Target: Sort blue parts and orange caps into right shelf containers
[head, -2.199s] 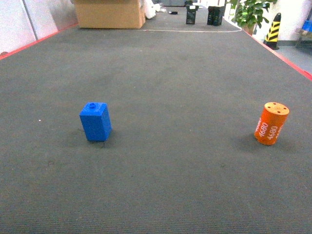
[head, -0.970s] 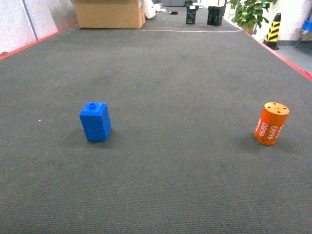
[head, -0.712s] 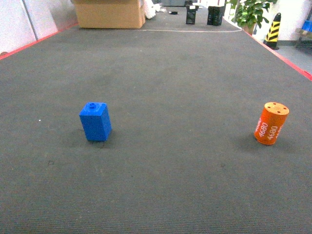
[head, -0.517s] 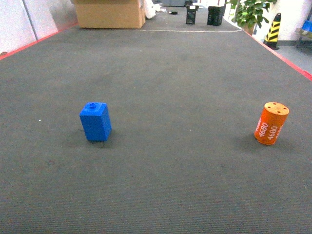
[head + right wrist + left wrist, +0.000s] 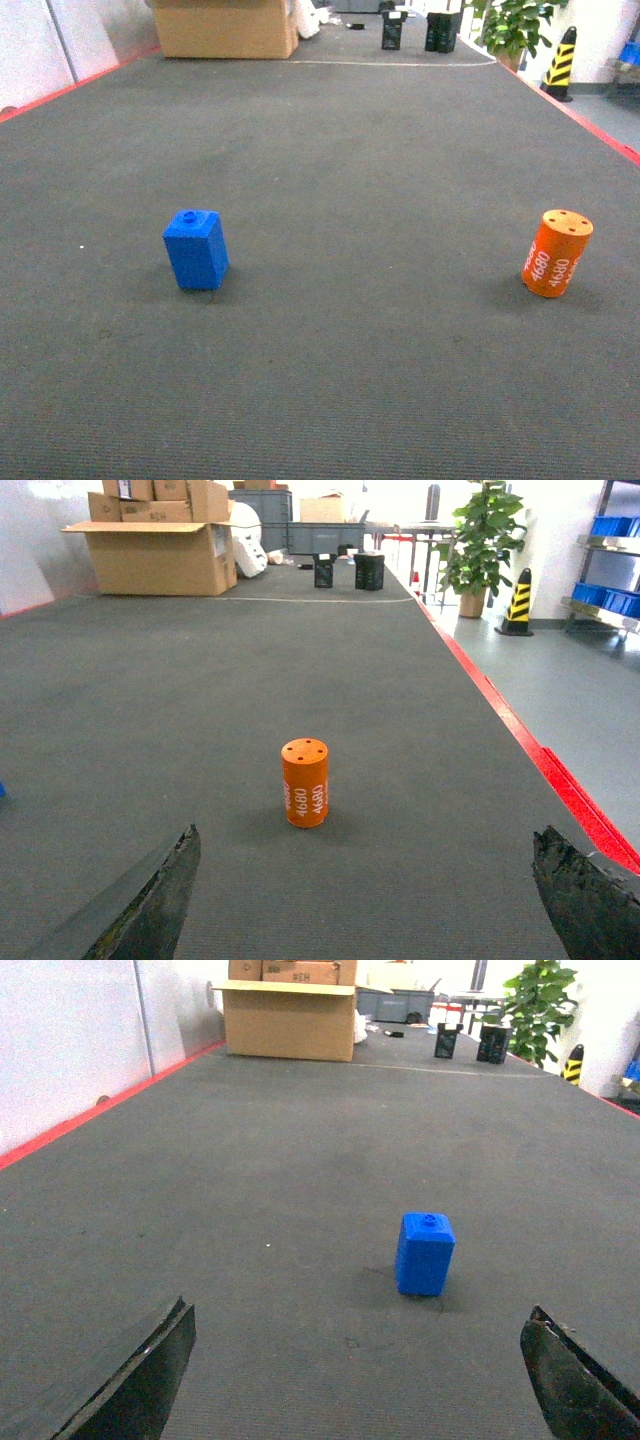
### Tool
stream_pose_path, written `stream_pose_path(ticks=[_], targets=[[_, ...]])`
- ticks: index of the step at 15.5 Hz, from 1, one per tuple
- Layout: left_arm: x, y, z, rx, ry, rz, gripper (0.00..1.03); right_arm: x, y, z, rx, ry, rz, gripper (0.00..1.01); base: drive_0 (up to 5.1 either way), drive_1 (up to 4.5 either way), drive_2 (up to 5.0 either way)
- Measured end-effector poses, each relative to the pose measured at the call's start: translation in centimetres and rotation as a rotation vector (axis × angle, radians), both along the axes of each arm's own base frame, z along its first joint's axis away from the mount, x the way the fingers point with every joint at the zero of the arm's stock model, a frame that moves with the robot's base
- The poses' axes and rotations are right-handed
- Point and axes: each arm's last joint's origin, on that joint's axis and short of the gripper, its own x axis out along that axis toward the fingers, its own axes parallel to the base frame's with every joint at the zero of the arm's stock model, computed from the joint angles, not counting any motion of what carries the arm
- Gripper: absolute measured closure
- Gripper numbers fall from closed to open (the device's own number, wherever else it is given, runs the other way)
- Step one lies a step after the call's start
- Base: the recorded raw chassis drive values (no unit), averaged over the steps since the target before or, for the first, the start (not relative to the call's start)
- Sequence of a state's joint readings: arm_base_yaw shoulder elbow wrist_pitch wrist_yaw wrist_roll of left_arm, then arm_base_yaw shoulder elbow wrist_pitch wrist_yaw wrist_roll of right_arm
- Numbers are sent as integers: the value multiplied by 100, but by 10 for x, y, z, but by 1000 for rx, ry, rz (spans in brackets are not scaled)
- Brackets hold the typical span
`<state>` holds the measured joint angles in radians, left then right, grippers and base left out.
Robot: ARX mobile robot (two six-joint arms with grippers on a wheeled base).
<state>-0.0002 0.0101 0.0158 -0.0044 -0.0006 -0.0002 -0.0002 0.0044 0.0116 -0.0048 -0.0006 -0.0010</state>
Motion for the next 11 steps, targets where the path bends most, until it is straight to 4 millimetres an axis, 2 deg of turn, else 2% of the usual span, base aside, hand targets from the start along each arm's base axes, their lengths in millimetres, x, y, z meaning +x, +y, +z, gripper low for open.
stream_pose_path(ticks=[11], targets=[[0,0,0,0,0,0,5,0,0,0,0,0,0,3,0,0,0]])
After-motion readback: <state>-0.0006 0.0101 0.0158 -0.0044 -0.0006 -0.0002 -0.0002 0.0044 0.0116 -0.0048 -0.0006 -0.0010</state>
